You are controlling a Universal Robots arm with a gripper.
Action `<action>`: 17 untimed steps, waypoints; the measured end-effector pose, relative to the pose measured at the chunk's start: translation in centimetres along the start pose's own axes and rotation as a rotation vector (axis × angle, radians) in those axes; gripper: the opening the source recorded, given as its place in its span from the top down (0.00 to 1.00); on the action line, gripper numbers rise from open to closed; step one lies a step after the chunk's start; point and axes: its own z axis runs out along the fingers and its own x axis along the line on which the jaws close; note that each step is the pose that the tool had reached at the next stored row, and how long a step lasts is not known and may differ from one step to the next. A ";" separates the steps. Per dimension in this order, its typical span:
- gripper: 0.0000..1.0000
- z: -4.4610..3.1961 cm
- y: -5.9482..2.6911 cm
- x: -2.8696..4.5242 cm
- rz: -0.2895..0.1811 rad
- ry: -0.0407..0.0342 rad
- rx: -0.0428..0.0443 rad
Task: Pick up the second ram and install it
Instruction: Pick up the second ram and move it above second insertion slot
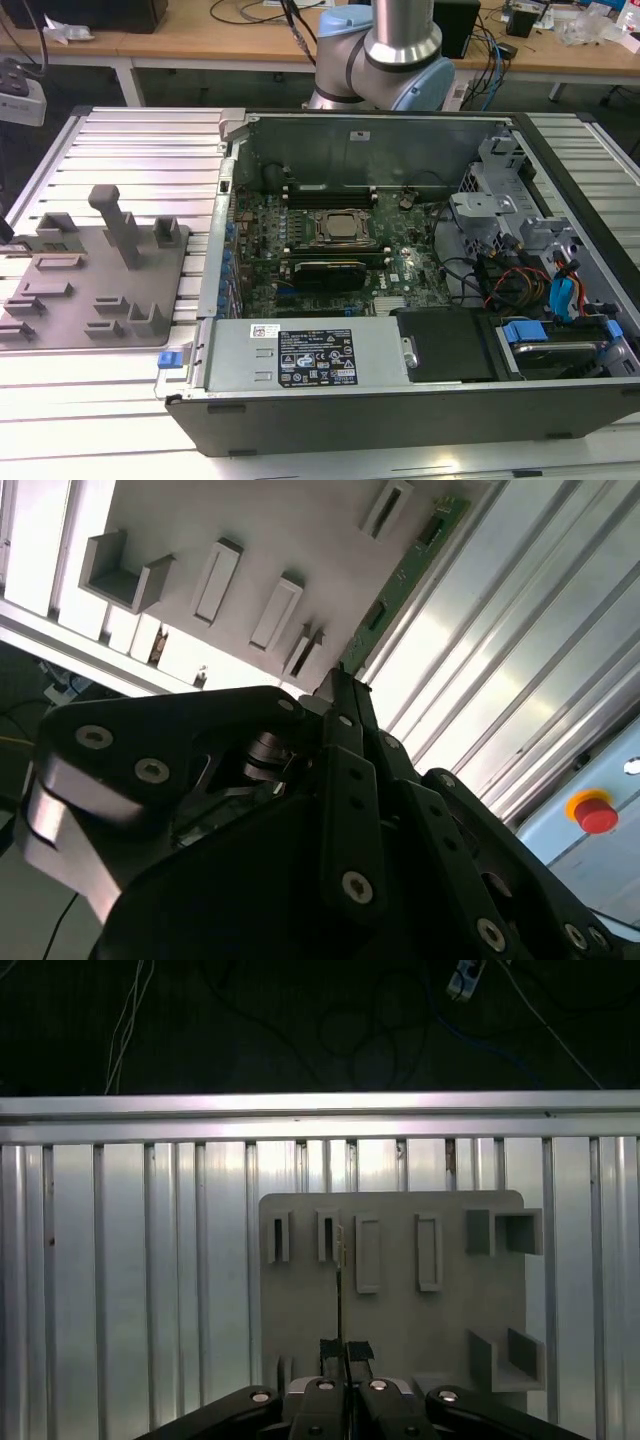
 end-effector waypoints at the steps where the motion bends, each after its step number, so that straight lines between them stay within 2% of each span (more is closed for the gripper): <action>1: 0.91 -0.10 0.00 0.00 0.000 0.0000 0.0000; 8: 0.91 -0.87 0.03 -0.01 0.000 -0.0001 0.0001; 17: 0.91 -1.42 0.04 -0.02 0.000 0.0000 0.0000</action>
